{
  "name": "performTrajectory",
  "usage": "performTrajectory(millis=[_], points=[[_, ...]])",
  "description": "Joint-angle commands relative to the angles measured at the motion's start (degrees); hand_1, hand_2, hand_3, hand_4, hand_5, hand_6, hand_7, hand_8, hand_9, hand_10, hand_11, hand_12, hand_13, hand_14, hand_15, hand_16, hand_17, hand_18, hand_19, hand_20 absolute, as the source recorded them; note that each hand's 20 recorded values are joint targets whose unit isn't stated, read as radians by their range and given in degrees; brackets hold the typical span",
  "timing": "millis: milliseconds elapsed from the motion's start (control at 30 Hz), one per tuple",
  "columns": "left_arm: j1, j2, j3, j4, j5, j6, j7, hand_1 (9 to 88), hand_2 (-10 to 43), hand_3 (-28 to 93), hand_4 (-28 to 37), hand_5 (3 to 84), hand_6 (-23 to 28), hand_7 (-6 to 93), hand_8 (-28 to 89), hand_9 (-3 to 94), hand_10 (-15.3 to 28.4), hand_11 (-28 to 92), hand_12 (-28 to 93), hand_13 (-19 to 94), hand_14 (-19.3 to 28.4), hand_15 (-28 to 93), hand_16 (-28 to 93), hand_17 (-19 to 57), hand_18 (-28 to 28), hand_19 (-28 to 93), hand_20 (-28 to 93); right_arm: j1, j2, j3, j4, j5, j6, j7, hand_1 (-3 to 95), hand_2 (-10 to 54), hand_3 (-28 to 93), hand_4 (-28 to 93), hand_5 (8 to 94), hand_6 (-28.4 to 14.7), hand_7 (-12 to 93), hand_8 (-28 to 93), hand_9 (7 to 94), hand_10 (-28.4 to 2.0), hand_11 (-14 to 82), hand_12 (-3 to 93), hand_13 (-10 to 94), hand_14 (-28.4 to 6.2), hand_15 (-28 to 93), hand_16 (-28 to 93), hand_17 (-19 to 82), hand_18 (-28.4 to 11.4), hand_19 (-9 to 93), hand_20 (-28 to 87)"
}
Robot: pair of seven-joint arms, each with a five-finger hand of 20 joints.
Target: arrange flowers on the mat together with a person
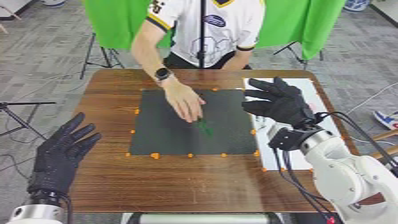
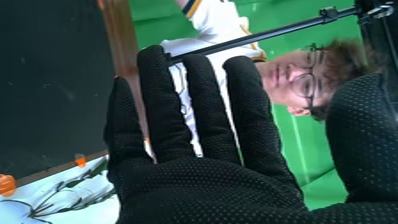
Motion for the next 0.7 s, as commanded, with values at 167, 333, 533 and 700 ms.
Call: performTrajectory(millis=[167, 333, 533, 700], points=[[1.02, 0.63, 0.20, 0.08, -0.57, -0.05, 0.56, 21.7, 8.8, 75, -25.5, 32.4, 6.4, 10.8, -9, 30.3, 15.6, 21, 11, 20, 21.9, 47, -7, -9.6, 17.2, 38, 15, -0.62, -0.21, 0.49, -0.30, -0.23, 0.24, -0.16, 19.4, 8.8, 71, -26, 50.5, 0.0, 13, -12, 48.8, -15.9, 11.3, 12.9, 39, -21.0, 34, 11, 4, -24.4, 51, 10], [1.06, 1.04, 0.18, 0.06, -0.92, 0.19, 0.84, 21.7, 8.8, 75, -25.6, 32.4, 6.3, 10.7, -9, 30.3, 15.6, 21, 11, 20, 21.9, 47, -7, -9.6, 17.2, 38, 15, -0.45, -0.24, 0.40, -0.26, -0.24, 0.19, -0.13, 19.4, 8.8, 71, -26, 50.5, 0.0, 13, -12, 48.8, -15.9, 11.3, 12.9, 39, -21.1, 34, 11, 4, -24.3, 51, 10], [1.23, 1.48, 0.30, 0.06, -1.29, 0.42, 1.17, 21.7, 8.8, 75, -25.6, 32.4, 6.3, 10.9, -9, 30.3, 15.6, 21, 11, 20, 21.9, 47, -7, -9.6, 17.2, 38, 15, -0.75, -0.23, 0.54, -0.34, -0.22, 0.17, -0.19, 19.4, 8.9, 71, -26, 50.5, 0.1, 13, -12, 48.9, -16.0, 11.2, 12.9, 39, -21.0, 34, 11, 4, -24.3, 51, 10], [1.10, 1.42, 0.28, 0.09, -1.25, 0.35, 0.92, 21.7, 8.9, 75, -25.6, 32.3, 6.3, 10.8, -9, 30.3, 15.6, 21, 11, 20, 21.8, 47, -7, -9.7, 17.2, 38, 15, -0.48, -0.08, 0.19, -0.39, -0.22, 0.49, -0.26, 19.3, 8.8, 71, -26, 50.5, 0.0, 13, -12, 48.8, -16.0, 11.2, 12.8, 39, -21.0, 35, 11, 4, -24.3, 51, 10]])
